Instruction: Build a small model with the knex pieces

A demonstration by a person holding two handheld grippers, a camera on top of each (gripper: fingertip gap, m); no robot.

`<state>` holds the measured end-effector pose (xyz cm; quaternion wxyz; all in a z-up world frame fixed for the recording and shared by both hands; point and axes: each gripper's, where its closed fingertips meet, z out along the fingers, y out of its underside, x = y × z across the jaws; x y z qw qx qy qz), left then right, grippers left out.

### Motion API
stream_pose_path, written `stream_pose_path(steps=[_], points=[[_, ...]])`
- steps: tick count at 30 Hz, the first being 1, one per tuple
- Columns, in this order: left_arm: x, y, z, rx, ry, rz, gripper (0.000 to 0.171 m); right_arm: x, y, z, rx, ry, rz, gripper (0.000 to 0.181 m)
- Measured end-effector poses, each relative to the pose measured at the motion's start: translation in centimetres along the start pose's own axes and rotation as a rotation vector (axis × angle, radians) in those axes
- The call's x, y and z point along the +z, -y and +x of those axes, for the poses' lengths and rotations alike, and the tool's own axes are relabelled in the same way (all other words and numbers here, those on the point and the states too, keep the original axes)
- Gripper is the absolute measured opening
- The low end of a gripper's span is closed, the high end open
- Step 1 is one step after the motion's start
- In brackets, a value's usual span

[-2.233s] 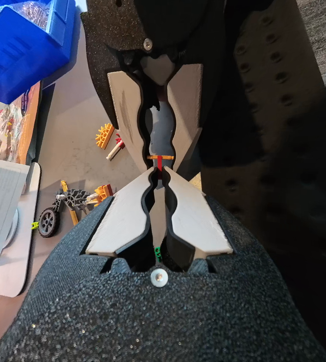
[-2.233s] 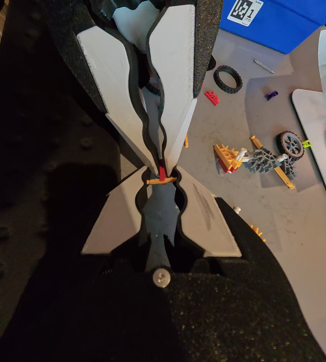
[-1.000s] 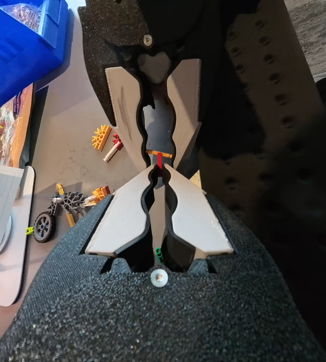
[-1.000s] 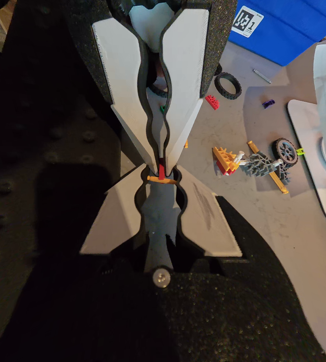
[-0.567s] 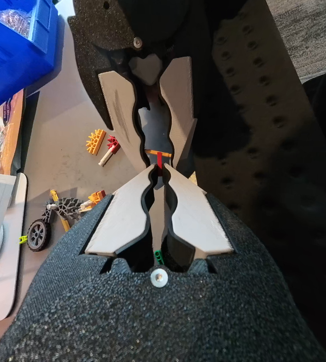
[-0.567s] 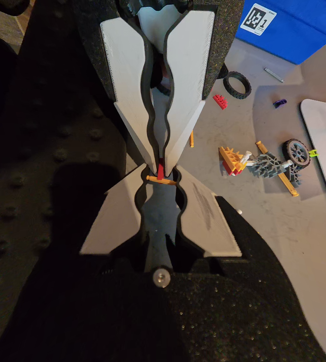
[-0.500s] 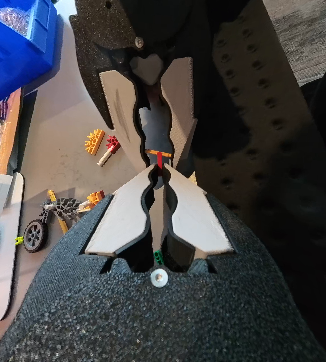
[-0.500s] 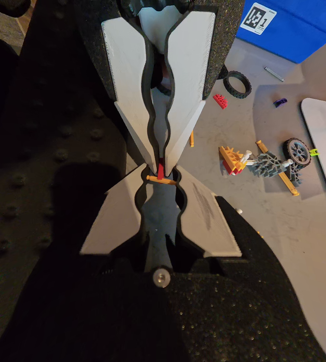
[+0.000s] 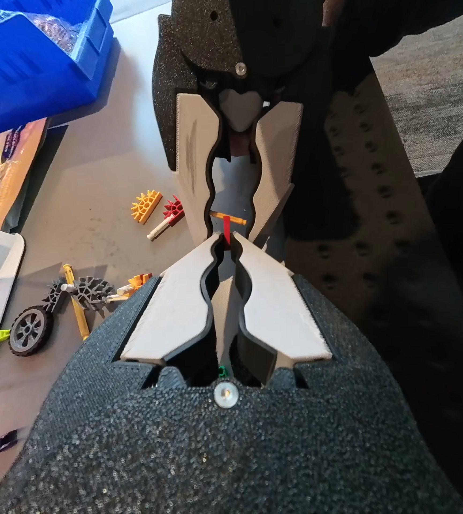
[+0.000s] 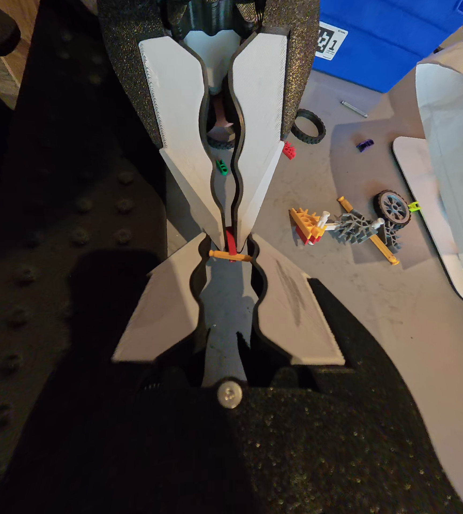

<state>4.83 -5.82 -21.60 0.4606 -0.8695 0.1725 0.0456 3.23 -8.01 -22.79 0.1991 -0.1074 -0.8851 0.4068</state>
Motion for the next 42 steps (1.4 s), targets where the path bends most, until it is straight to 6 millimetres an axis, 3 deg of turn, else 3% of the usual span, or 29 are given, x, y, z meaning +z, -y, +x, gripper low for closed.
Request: stream_pose_path(steps=[19, 24, 28, 38, 42], points=[[0.7, 0.0, 0.8, 0.027, -0.027, -0.021, 0.001, -0.3, -0.9, -0.9, -0.047, 0.096, -0.088, 0.026], [0.7, -0.5, 0.6, 0.010, -0.040, -0.045, 0.001, 0.0, -1.2, -1.0, -0.013, 0.105, -0.093, 0.049], [0.5, -1.5, 0.0, 0.006, -0.023, -0.096, 0.001, -0.7, -1.5, -0.3, 0.020, 0.082, -0.090, 0.060], [-0.9, -4.6, -2.4, -0.082, 0.040, -0.227, 0.001, -2.1, -2.4, 2.0, 0.059, -0.046, -0.103, 0.057], [-2.2, -6.3, -3.5, -0.137, 0.059, -0.296, 0.001, -3.4, -3.7, 4.0, 0.120, -0.121, -0.125, 0.055]])
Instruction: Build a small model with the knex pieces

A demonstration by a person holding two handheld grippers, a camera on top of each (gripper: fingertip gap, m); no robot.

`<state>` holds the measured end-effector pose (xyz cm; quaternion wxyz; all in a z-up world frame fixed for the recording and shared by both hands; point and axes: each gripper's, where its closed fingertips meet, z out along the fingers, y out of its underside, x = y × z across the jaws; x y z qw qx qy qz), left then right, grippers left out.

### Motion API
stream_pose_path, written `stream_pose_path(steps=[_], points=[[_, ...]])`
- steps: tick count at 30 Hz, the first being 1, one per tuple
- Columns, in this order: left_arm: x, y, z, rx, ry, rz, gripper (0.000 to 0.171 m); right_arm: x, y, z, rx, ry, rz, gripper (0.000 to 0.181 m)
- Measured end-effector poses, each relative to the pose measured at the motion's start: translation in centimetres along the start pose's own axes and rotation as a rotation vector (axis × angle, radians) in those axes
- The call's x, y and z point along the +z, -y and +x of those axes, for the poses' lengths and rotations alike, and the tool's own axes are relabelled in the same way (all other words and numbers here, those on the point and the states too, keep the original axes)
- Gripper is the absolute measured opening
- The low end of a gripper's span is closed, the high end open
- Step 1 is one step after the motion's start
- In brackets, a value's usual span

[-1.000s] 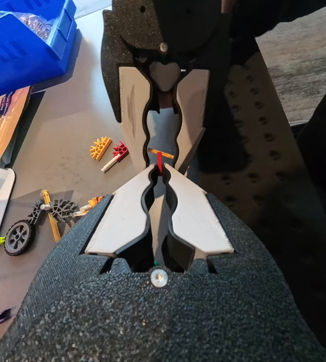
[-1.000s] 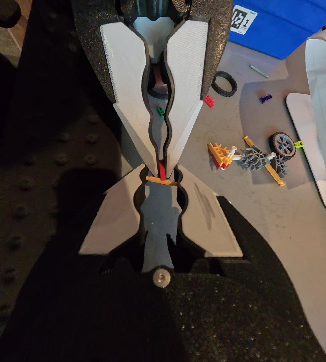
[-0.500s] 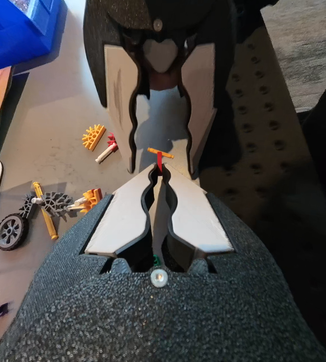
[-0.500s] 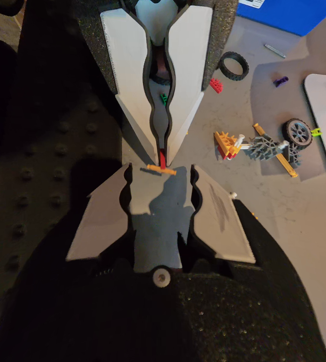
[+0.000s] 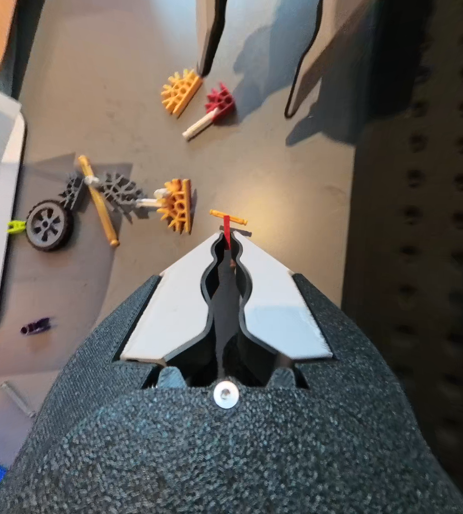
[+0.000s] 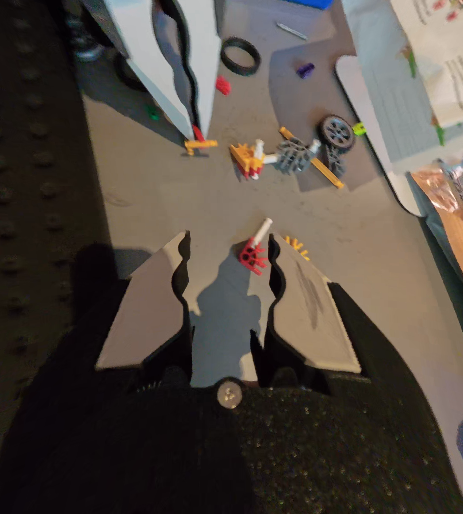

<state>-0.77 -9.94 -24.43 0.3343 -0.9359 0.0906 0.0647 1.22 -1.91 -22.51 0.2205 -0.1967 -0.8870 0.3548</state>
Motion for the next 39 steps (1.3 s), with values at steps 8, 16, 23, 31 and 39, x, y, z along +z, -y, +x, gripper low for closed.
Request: stream_pose_path(steps=[8, 16, 23, 31, 39], points=[[-0.5, -2.1, -0.8, -0.097, -0.059, -0.076, 0.002, 0.9, -2.6, 4.7, 0.152, -0.062, -0.094, 0.038], [-1.5, -1.4, -1.8, -0.180, -0.066, -0.010, 0.018, 1.6, -3.6, 6.4, 0.179, -0.089, -0.127, 0.019], [-1.5, -0.7, -2.6, -0.156, -0.028, -0.001, 0.023, 0.9, -2.2, 3.0, 0.087, 0.016, -0.102, 0.022], [-1.2, 1.4, -2.7, -0.153, -0.035, 0.077, 0.024, 1.7, -2.4, 1.4, 0.064, 0.043, -0.119, 0.005], [-1.9, 4.0, -2.2, -0.043, 0.007, 0.170, 0.022, -0.2, 1.8, 1.1, 0.092, 0.071, 0.047, 0.005]])
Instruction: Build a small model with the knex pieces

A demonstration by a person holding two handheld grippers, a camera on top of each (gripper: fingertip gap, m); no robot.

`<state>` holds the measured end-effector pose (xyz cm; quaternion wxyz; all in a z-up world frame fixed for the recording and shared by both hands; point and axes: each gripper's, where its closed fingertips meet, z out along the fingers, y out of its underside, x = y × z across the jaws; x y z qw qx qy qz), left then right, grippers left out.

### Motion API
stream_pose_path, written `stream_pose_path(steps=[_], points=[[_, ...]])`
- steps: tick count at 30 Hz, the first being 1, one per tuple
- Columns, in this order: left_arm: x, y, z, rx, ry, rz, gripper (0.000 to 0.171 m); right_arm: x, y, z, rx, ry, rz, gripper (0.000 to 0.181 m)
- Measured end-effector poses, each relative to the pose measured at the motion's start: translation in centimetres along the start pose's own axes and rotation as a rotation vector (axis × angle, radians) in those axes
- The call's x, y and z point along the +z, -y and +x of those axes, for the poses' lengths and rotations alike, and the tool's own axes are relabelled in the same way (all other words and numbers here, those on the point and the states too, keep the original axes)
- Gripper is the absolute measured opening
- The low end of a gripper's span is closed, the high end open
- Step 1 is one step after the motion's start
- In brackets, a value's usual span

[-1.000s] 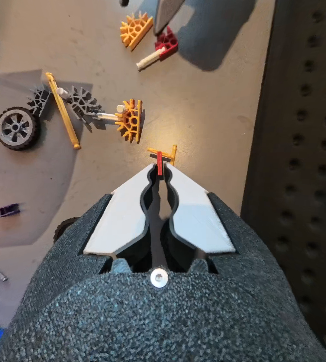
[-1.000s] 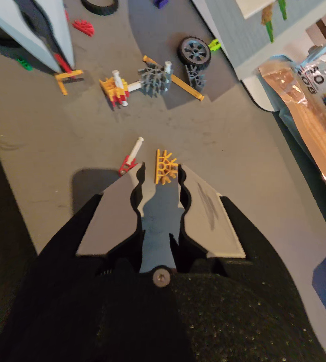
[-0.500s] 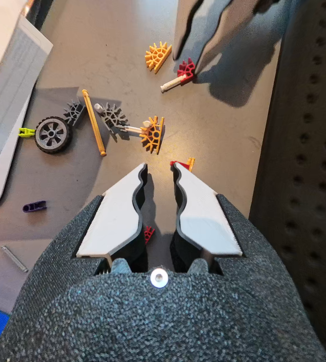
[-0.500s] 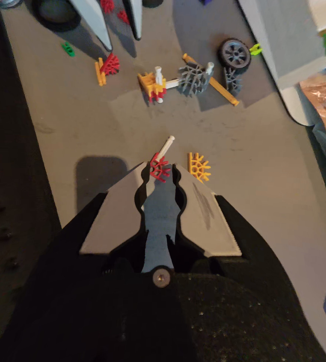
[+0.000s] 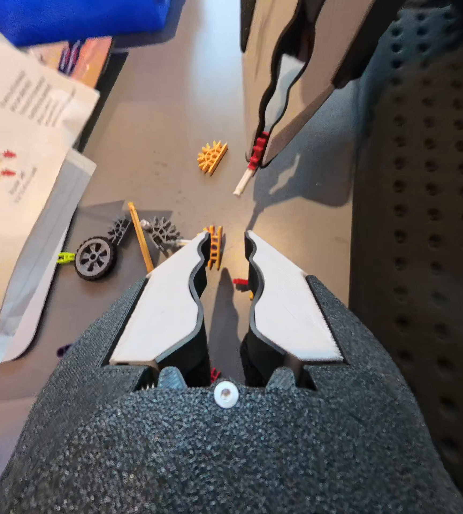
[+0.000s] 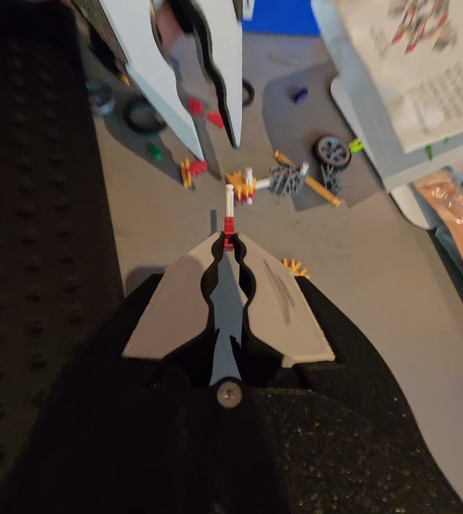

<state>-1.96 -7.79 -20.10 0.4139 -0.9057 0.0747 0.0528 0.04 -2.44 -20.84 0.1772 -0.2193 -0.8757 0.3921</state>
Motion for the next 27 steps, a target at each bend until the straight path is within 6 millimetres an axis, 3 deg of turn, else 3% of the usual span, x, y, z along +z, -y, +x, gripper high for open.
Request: stream_pose_path(steps=[5, 13, 17, 21, 27], points=[[-0.6, 2.6, 0.7, -0.042, -0.061, 0.143, 0.018, -0.3, 3.8, -1.0, 0.068, 0.098, 0.172, 0.005], [-1.7, 3.2, 1.3, -0.110, -0.166, 0.255, 0.003, 0.6, 4.9, -1.2, 0.065, 0.161, 0.181, 0.009], [-1.9, 2.5, 0.9, -0.194, -0.208, 0.241, 0.003, 0.5, 4.8, -0.3, 0.051, 0.130, 0.175, 0.030], [-2.0, 1.3, 0.4, -0.332, -0.286, 0.209, 0.003, 0.2, 4.1, 1.4, 0.062, 0.079, 0.172, 0.030], [-1.5, -0.4, -0.3, -0.483, -0.363, 0.181, 0.003, 1.5, 3.0, 1.1, -0.004, 0.055, 0.116, 0.021]])
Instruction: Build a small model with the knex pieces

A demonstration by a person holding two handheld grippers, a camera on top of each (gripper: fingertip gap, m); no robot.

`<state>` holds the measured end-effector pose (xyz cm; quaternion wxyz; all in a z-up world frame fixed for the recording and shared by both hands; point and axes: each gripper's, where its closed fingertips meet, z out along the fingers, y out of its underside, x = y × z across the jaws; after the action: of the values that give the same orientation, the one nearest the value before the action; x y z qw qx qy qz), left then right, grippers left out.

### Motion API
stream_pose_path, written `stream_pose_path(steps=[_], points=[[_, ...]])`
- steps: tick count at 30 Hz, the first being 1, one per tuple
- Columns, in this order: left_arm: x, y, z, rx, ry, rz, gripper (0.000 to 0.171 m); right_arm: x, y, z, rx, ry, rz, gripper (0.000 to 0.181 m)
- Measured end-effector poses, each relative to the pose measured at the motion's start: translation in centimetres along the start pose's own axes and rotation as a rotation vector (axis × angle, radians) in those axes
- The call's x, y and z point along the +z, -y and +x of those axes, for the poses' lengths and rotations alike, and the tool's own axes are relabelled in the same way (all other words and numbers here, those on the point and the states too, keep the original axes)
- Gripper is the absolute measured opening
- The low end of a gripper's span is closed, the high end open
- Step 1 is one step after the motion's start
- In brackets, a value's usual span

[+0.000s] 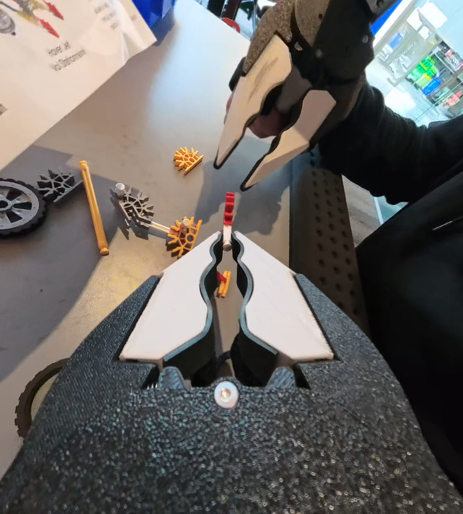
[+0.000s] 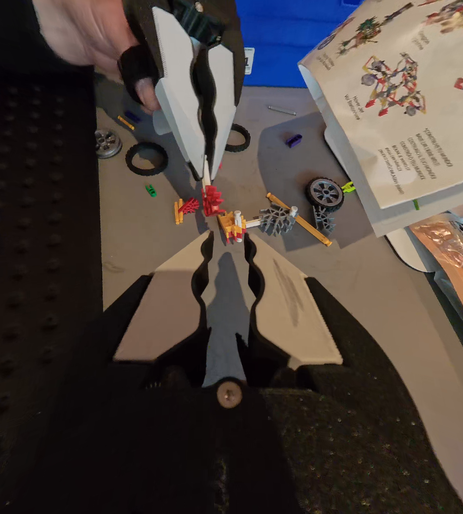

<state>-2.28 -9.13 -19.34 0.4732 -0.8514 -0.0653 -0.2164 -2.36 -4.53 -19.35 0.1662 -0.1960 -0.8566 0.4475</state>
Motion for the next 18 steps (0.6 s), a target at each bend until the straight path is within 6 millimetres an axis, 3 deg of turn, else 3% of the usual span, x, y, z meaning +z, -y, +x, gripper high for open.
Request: stream_pose_path(steps=[4, 15, 18], points=[[0.2, -0.1, -0.2, -0.023, -0.014, -0.014, 0.003, 0.9, 0.2, -0.9, -0.042, 0.025, -0.012, 0.021], [0.4, 0.2, -0.7, -0.105, -0.053, 0.024, 0.003, 2.1, 0.6, -0.4, -0.156, -0.035, -0.059, 0.026], [0.4, 0.3, -0.5, -0.114, -0.077, 0.041, 0.003, 2.6, 0.8, -0.5, -0.167, -0.047, -0.055, 0.019]])
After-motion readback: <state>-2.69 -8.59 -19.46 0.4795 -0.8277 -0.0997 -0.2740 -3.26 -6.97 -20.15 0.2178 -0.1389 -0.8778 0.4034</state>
